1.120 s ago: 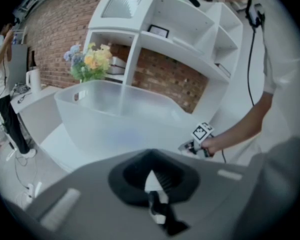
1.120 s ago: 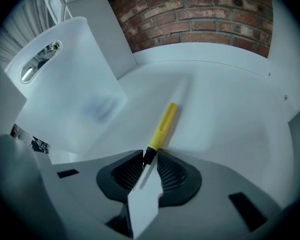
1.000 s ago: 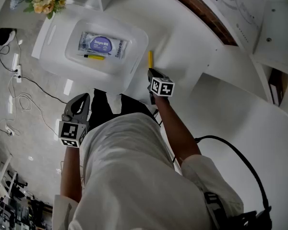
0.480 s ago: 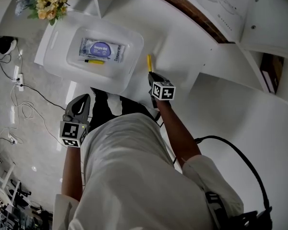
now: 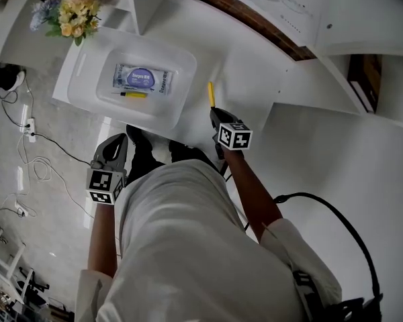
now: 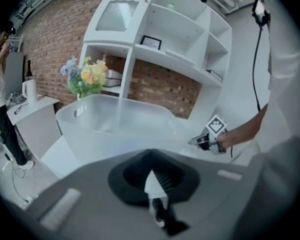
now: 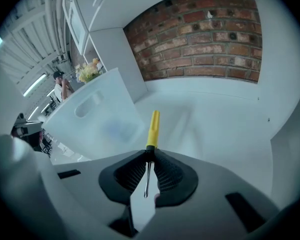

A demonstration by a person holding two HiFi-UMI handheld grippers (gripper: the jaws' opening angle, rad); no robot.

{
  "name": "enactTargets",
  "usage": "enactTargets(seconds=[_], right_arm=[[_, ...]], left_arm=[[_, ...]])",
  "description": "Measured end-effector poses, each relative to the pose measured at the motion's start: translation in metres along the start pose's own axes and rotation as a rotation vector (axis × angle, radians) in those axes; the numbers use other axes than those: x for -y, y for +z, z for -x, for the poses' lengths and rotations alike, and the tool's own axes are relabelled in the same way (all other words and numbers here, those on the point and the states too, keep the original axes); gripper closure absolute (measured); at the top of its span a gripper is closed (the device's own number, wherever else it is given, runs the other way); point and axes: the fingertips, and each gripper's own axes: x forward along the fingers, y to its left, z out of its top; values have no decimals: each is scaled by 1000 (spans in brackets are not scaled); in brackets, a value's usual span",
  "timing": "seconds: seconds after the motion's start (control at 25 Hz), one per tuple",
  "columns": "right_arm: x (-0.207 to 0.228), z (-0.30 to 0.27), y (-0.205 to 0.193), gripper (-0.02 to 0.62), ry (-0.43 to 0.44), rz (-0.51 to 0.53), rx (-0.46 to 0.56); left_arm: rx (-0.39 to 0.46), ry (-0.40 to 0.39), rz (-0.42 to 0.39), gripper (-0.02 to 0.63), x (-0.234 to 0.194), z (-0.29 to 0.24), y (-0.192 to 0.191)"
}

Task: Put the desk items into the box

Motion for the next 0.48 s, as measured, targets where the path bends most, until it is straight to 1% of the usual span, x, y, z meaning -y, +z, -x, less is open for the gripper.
enactTargets(seconds=[0.24, 0.48], right_arm=[[-25, 29, 23, 549, 34, 8, 68], [-48, 45, 42, 548, 67, 35, 115]], left_arm=[[22, -24, -14, 603, -1, -1, 7], [29, -47, -24, 603, -2, -8, 16]])
